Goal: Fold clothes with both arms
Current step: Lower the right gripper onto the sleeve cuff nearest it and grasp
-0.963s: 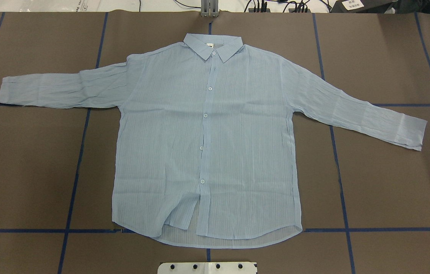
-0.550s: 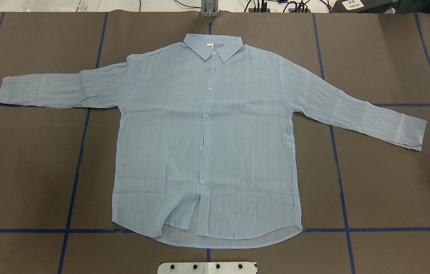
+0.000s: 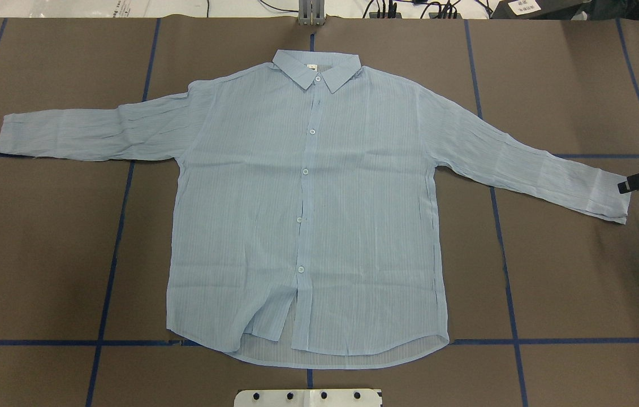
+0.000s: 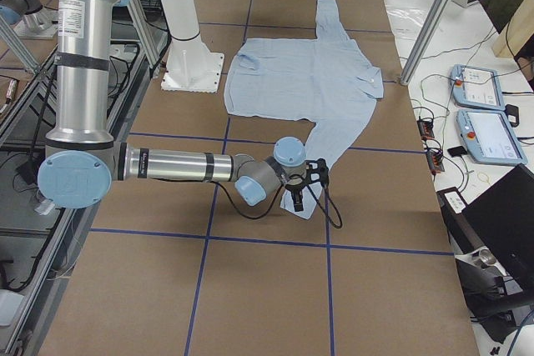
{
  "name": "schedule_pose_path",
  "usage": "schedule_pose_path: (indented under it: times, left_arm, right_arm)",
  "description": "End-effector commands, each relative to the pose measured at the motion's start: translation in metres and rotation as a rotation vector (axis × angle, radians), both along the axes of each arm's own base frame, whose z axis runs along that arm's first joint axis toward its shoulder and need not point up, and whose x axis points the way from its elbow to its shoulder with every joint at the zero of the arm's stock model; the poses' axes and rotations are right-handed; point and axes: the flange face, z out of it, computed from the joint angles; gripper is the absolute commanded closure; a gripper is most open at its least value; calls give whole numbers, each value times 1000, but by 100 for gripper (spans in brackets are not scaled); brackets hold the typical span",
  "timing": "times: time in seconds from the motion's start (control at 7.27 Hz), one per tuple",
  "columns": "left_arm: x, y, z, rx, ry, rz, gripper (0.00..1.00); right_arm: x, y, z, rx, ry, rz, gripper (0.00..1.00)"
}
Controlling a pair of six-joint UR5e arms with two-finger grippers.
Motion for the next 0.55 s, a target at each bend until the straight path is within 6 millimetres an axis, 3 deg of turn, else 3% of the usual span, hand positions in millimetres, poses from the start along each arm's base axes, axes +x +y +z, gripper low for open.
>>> schedule_pose_path:
  times: [0.0, 0.41]
  left_arm:
    - [0, 0, 1, 0, 1, 1, 1]
    - [0, 0, -1, 3, 1, 1, 1]
  right_arm:
    - [-14, 8, 12, -19, 6, -37, 1]
    - [-27, 7, 30, -44, 28, -60, 6]
